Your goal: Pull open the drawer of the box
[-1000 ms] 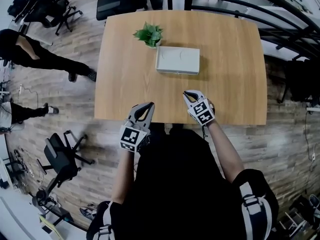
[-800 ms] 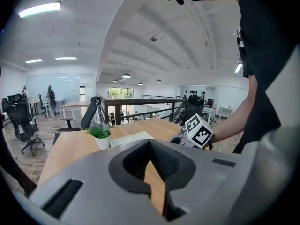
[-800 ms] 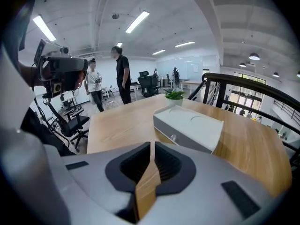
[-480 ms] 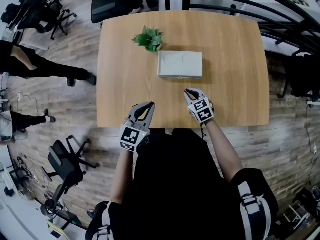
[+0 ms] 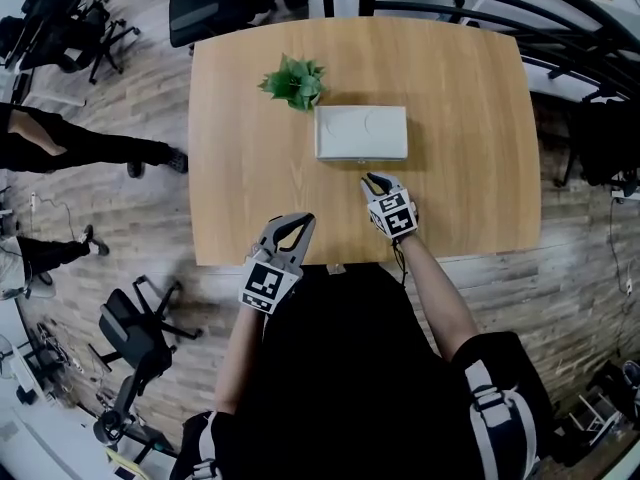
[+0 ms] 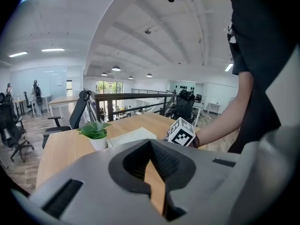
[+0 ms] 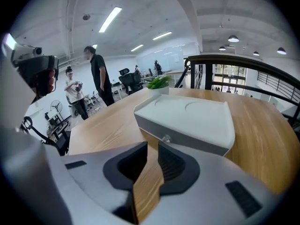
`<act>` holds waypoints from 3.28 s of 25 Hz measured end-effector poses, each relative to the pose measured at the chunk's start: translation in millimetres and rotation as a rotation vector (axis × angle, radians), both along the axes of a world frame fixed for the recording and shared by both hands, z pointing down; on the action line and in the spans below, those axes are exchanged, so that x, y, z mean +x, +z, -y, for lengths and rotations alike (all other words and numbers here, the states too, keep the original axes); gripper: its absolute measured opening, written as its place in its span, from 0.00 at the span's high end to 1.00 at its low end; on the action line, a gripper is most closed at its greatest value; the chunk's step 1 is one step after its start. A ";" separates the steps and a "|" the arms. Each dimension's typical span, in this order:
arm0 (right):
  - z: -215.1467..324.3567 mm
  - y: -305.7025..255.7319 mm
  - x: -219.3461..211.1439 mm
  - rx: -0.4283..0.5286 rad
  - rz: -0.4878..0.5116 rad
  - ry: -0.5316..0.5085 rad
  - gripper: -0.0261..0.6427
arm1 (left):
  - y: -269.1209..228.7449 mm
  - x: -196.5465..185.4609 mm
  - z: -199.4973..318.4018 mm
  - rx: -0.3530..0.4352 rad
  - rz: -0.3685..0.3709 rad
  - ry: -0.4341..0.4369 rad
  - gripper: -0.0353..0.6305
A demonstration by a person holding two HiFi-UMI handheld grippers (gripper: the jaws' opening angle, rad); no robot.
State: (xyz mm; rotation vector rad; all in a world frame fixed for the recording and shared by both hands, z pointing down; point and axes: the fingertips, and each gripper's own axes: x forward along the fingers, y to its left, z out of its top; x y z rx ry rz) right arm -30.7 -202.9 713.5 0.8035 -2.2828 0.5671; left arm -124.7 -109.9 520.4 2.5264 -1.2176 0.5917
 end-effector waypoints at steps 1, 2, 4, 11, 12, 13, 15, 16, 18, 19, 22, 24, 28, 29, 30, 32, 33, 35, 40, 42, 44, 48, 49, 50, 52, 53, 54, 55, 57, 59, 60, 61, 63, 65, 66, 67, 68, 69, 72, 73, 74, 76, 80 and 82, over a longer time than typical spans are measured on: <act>2.2 3.9 -0.6 -0.013 0.001 0.016 0.85 | 0.8 -1.2 0.1 -0.003 -0.001 -0.001 0.91; 4.6 8.1 -0.9 -0.024 -0.001 0.035 0.80 | 1.8 -3.2 0.1 -0.007 -0.002 -0.004 0.91; 10.0 16.2 -1.1 -0.043 -0.007 0.076 0.79 | 3.8 -8.8 0.4 -0.015 -0.004 -0.011 0.91; 30.2 36.4 -1.7 -0.152 0.057 0.264 0.79 | 4.8 -24.0 1.8 -0.029 -0.007 -0.038 0.91; 31.9 38.9 -3.1 -0.159 0.055 0.276 0.79 | 5.2 -26.2 1.3 -0.032 -0.007 -0.043 0.91; 33.4 41.3 -4.7 -0.165 0.053 0.286 0.79 | 5.9 -28.6 0.8 -0.035 -0.008 -0.048 0.91; 36.5 46.0 -7.3 -0.182 0.057 0.314 0.79 | 7.2 -33.7 0.3 -0.041 -0.011 -0.059 0.91; 37.9 48.0 -7.8 -0.194 0.063 0.333 0.79 | 7.6 -35.8 0.2 -0.043 -0.012 -0.063 0.91; 40.3 50.7 -7.9 -0.224 0.090 0.379 0.79 | 8.3 -38.2 0.0 -0.045 -0.014 -0.065 0.91; 41.7 51.3 -8.1 -0.236 0.106 0.399 0.79 | 8.8 -38.7 0.1 -0.046 -0.015 -0.065 0.91; 45.8 51.3 -8.3 -0.246 0.123 0.428 0.79 | 9.4 -38.7 0.4 -0.048 -0.016 -0.060 0.91; 47.5 52.0 -7.7 -0.251 0.121 0.439 0.79 | 9.4 -38.4 1.0 -0.048 -0.015 -0.057 0.91; 48.1 53.2 -9.9 -0.257 0.126 0.443 0.84 | 10.6 -37.8 2.8 -0.048 -0.015 -0.054 0.91; 47.9 52.9 -10.4 -0.254 0.122 0.442 0.84 | 10.5 -37.4 2.9 -0.048 -0.015 -0.054 0.91; 47.8 52.6 -10.5 -0.251 0.120 0.443 0.84 | 10.2 -37.0 2.9 -0.048 -0.016 -0.054 0.91; 47.4 52.3 -10.0 -0.250 0.119 0.446 0.85 | 9.4 -36.1 2.8 -0.048 -0.017 -0.054 0.91; 47.3 52.4 -9.8 -0.251 0.120 0.446 0.84 | 9.2 -35.6 2.9 -0.048 -0.018 -0.054 0.91; 47.7 52.8 -10.0 -0.253 0.123 0.444 0.84 | 9.1 -34.4 2.8 -0.048 -0.021 -0.052 0.91; 46.7 52.2 -10.5 -0.259 0.126 0.435 0.85 | 8.0 -29.3 2.0 -0.046 -0.025 -0.041 0.91; 46.1 51.9 -10.9 -0.258 0.127 0.433 0.85 | 7.6 -27.5 1.6 -0.045 -0.023 -0.037 0.91; 45.3 52.3 -11.3 -0.258 0.128 0.434 0.85 | 7.3 -27.1 1.3 -0.043 -0.020 -0.032 0.91; 43.0 53.6 -11.3 -0.262 0.128 0.436 0.85 | 7.7 -27.2 -0.2 -0.042 -0.018 -0.030 0.91; 42.4 53.5 -10.9 -0.262 0.126 0.435 0.85 | 8.0 -27.1 -0.2 -0.042 -0.019 -0.030 0.91; 41.9 53.5 -10.4 -0.263 0.123 0.436 0.85 | 8.3 -26.8 0.0 -0.042 -0.020 -0.030 0.91; 40.3 54.1 -9.8 -0.267 0.122 0.436 0.85 | 8.0 -25.9 0.2 -0.040 -0.022 -0.030 0.91; 39.3 54.6 -9.7 -0.269 0.124 0.436 0.85 | 7.4 -25.2 -0.1 -0.038 -0.022 -0.029 0.91; 38.1 54.8 -9.5 -0.272 0.126 0.435 0.85 | 6.8 -24.5 -0.5 -0.036 -0.021 -0.028 0.91; 37.1 54.6 -9.0 -0.273 0.125 0.435 0.85 | 6.3 -23.8 -0.9 -0.034 -0.021 -0.027 0.91; 35.2 54.9 -7.6 -0.276 0.120 0.435 0.85 | 5.8 -22.9 -1.4 -0.032 -0.020 -0.026 0.91; 33.2 55.4 -6.7 -0.282 0.117 0.436 0.85 | 5.3 -22.7 -2.0 -0.030 -0.021 -0.026 0.91; 32.2 55.1 -6.7 -0.282 0.116 0.435 0.85 | 5.0 -22.7 -2.6 -0.029 -0.020 -0.026 0.91; 31.0 54.6 -6.9 -0.282 0.115 0.433 0.85 | 4.9 -22.7 -3.5 -0.028 -0.020 -0.025 0.91; 27.9 54.1 -6.9 -0.284 0.114 0.429 0.85 | 4.8 -22.2 -5.4 -0.027 -0.021 -0.025 0.91; 24.5 54.2 -6.5 -0.287 0.114 0.427 0.85 | 4.1 -21.4 -7.3 -0.025 -0.023 -0.025 0.91; 23.0 53.8 -6.5 -0.288 0.115 0.425 0.85 | 3.6 -20.9 -8.0 -0.024 -0.024 -0.024 0.91; 21.9 53.6 -6.7 -0.289 0.117 0.423 0.85 | 3.3 -20.5 -8.5 -0.024 -0.024 -0.023 0.91; 20.9 54.0 -7.0 -0.291 0.119 0.421 0.85 | 3.2 -20.0 -8.8 -0.023 -0.024 -0.022 0.91; 20.0 54.7 -7.0 -0.293 0.120 0.420 0.85 | 3.3 -19.7 -8.9 -0.023 -0.023 -0.020 0.91; 17.4 56.8 -5.5 -0.295 0.107 0.419 0.85 | 4.5 -19.2 -9.1 -0.022 -0.022 -0.019 0.91; 16.4 57.6 -5.5 -0.295 0.106 0.417 0.85 | 5.1 -19.2 -9.4 -0.021 -0.022 -0.018 0.91; 14.9 58.6 -5.7 -0.297 0.109 0.415 0.85 | 5.4 -19.0 -10.1 -0.019 -0.022 -0.016 0.91; 11.4 59.4 -5.8 -0.300 0.116 0.412 0.85 | 5.1 -18.1 -12.1 -0.014 -0.023 -0.015 0.91; 6.1 55.8 -3.8 -0.297 0.107 0.410 0.85 | 3.2 -17.3 -16.2 -0.015 -0.017 -0.009 0.91; 2.4 55.4 -4.4 -0.301 0.106 0.407 0.85 | 2.9 -17.3 -17.4 -0.014 -0.018 -0.007 0.91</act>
